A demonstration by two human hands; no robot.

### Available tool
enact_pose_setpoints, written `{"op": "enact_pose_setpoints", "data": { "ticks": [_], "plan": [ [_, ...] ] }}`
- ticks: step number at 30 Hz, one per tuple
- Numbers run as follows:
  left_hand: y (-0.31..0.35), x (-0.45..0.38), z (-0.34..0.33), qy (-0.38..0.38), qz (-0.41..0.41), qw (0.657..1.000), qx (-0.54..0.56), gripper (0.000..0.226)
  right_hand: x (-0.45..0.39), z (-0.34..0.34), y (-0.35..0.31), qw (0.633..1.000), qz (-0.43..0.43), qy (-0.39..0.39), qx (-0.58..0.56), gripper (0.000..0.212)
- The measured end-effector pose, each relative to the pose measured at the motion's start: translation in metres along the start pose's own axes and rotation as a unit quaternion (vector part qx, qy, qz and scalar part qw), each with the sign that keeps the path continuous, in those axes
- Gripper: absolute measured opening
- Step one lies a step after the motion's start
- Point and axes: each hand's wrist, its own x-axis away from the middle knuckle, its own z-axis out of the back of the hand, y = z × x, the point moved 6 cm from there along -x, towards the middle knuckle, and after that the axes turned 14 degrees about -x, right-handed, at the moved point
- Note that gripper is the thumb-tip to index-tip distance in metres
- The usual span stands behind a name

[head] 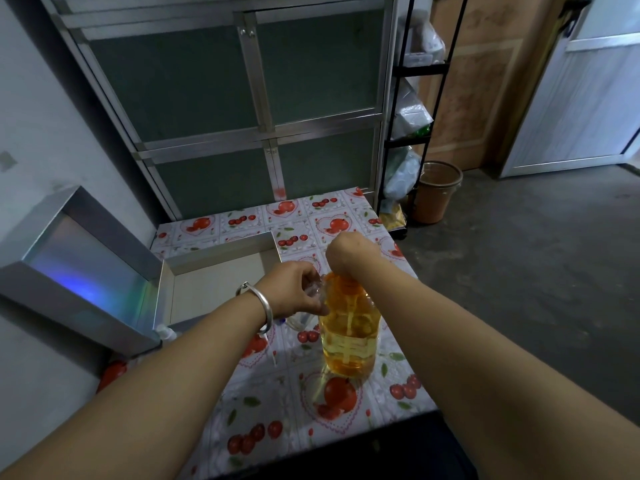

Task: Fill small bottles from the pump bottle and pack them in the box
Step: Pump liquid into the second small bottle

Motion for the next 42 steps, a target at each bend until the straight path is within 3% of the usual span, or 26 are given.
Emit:
{"op": "enact_pose_setpoints", "data": {
  "ticks": [8,14,19,23,28,31,37,42],
  "plan": [
    [0.003,0.002,0.002,0.0,-0.003,1.0,0.0,0.033,-0.011,-0.003,0.001,0.997,0.032,-0.022,-0.062,0.033],
    [0.0,0.0,-0.001,-0.001,0.0,1.0,-0.013,0.035,-0.009,0.0,0.005,0.999,0.016,0.032,0.011,0.012],
    [0.0,0.001,0.0,0.0,-0.001,1.0,-0.007,0.035,-0.016,-0.002,0.004,0.999,0.029,-0.009,-0.037,0.035],
    [0.001,0.0,0.0,-0.002,-0.002,1.0,0.005,0.034,-0.014,-0.003,0.004,1.0,0.016,0.004,0.017,0.012],
    [0.002,0.0,0.0,0.002,-0.002,1.0,-0.004,0.034,-0.011,-0.002,0.003,1.0,0.004,0.004,0.005,0.008],
    [0.0,0.001,0.001,0.006,-0.003,1.0,0.0,0.034,-0.012,-0.003,0.002,0.999,0.018,-0.027,-0.033,0.029],
    [-0.001,-0.001,-0.002,0.003,0.002,1.0,-0.01,0.037,-0.009,-0.001,0.003,0.999,0.02,0.024,0.027,0.013],
    [0.001,0.0,-0.001,0.007,-0.003,1.0,-0.003,0.035,-0.005,-0.002,0.0,0.999,0.028,-0.018,-0.04,0.033]
  ]
}}
